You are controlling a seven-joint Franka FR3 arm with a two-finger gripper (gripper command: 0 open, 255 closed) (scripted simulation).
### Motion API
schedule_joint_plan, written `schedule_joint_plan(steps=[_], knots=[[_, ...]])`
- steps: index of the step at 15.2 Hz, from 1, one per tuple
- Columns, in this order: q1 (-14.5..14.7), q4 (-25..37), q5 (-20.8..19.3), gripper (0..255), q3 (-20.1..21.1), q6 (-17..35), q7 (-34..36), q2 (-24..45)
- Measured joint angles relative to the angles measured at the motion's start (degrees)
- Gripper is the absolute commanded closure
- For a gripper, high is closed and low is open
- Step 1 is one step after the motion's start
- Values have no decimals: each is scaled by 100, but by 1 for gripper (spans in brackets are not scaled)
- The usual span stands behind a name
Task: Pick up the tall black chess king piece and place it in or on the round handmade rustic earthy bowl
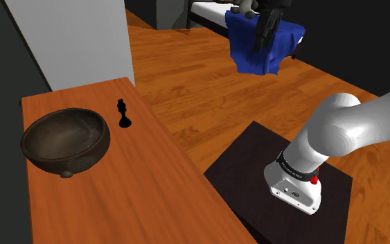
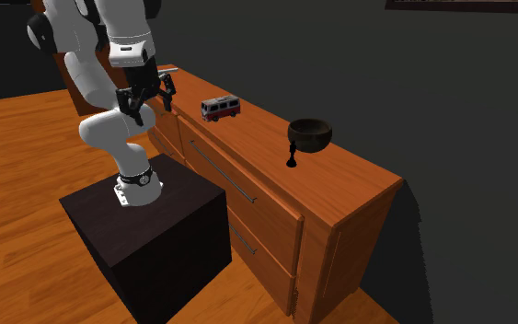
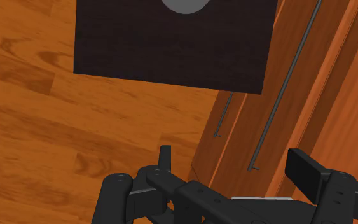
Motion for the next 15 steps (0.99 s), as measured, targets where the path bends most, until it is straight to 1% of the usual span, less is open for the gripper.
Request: schedule_joint_plan(steps=[2, 5, 7, 11, 15], knots=[[22, -52, 35, 0, 50, 74, 39, 2], [135, -106, 187, 0, 278, 437, 202, 199], [222, -223, 299, 0, 463, 766, 330, 321], [405, -209, 512, 0, 873, 1358, 634, 731], [550, -146, 635, 0, 1266, 2041, 907, 1285]])
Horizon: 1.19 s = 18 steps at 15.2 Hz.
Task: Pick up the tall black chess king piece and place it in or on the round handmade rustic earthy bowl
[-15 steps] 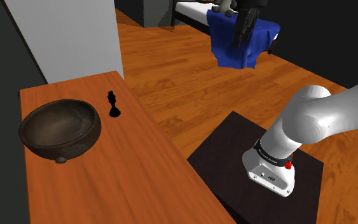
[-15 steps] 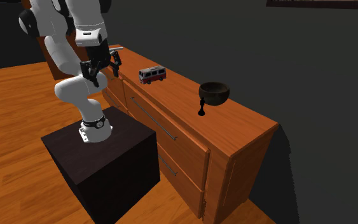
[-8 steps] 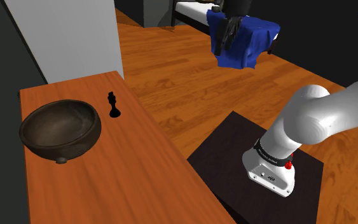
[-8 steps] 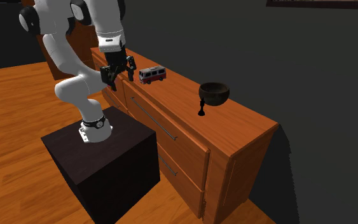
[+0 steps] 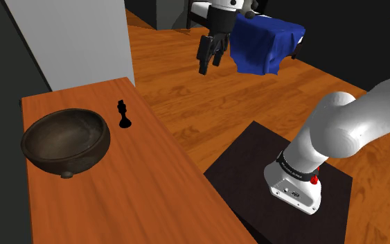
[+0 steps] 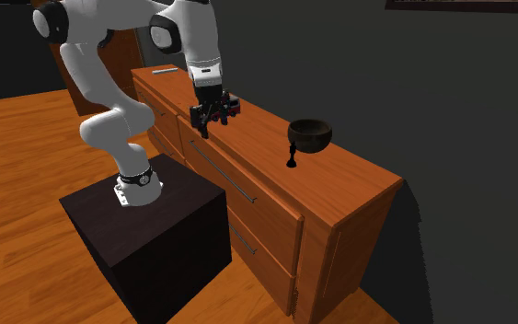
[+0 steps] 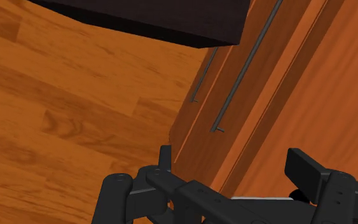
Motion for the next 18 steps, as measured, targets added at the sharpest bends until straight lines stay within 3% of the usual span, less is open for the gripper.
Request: schedule_joint_plan(steps=[9, 18], knots=[[221, 543, -109, 0, 836, 1187, 710, 1318], [425, 1650, -995, 0, 1548, 2017, 1740, 3013]])
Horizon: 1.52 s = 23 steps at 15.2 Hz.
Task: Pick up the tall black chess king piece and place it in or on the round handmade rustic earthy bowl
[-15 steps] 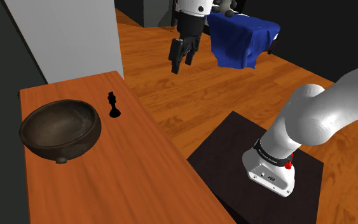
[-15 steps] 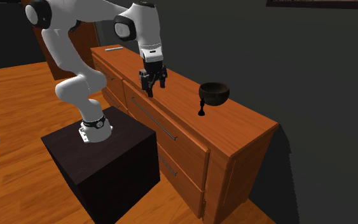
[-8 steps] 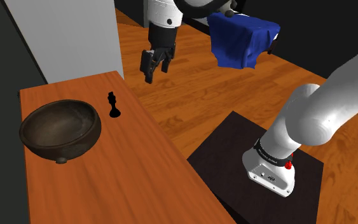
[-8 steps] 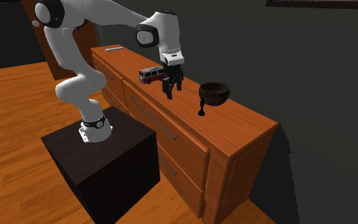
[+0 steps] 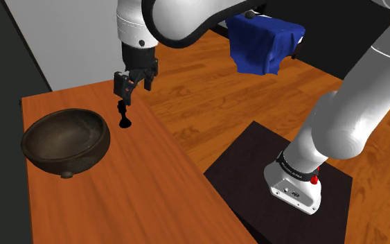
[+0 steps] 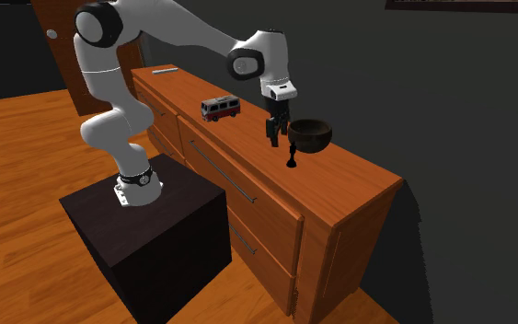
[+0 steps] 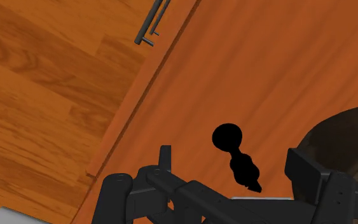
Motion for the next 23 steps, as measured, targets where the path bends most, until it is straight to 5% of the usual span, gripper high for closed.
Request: schedule_joint_plan(steps=[5, 17, 18, 23], knots=[[176, 530, -530, 0, 129, 209, 451, 740], [217, 396, -743, 0, 97, 628, 592, 1060], [217, 396, -743, 255, 97, 628, 592, 1060], [216, 398, -743, 255, 96, 629, 592, 1054]])
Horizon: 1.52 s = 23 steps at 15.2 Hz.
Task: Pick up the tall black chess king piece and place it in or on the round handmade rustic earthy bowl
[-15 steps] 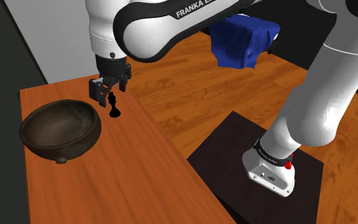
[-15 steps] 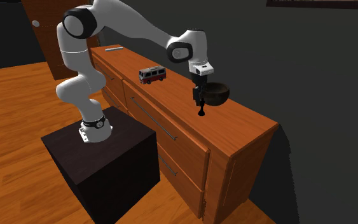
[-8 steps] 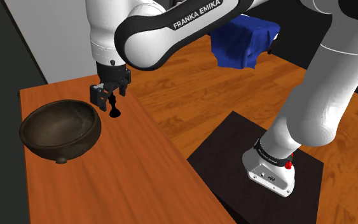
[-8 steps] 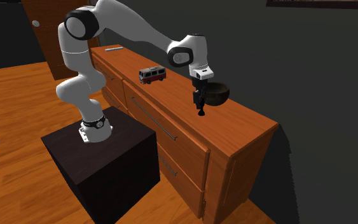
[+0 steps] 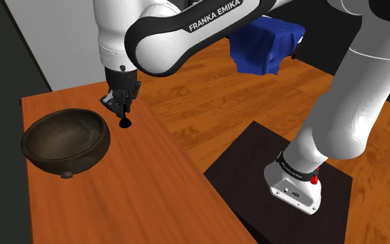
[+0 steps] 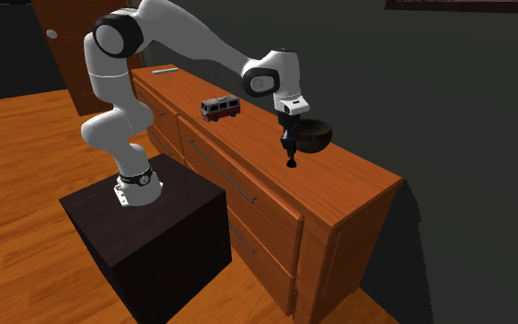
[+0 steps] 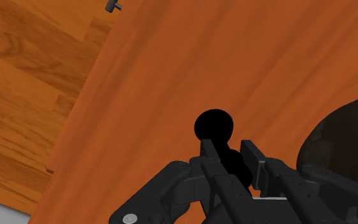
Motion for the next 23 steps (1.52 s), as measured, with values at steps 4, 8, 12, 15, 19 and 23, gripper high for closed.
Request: schedule_joint_plan(steps=[4, 8, 12, 15, 19, 23], knots=[[1, 0, -1, 255, 1, 1, 3, 0], [-11, 51, 59, 255, 12, -129, -42, -81], [-28, 228, 137, 255, 23, -393, -110, -182], [-34, 365, 195, 255, 33, -601, -150, -266], [-37, 618, 251, 255, 43, -918, -192, -339], [-42, 869, 302, 255, 49, -1230, -238, -410]])
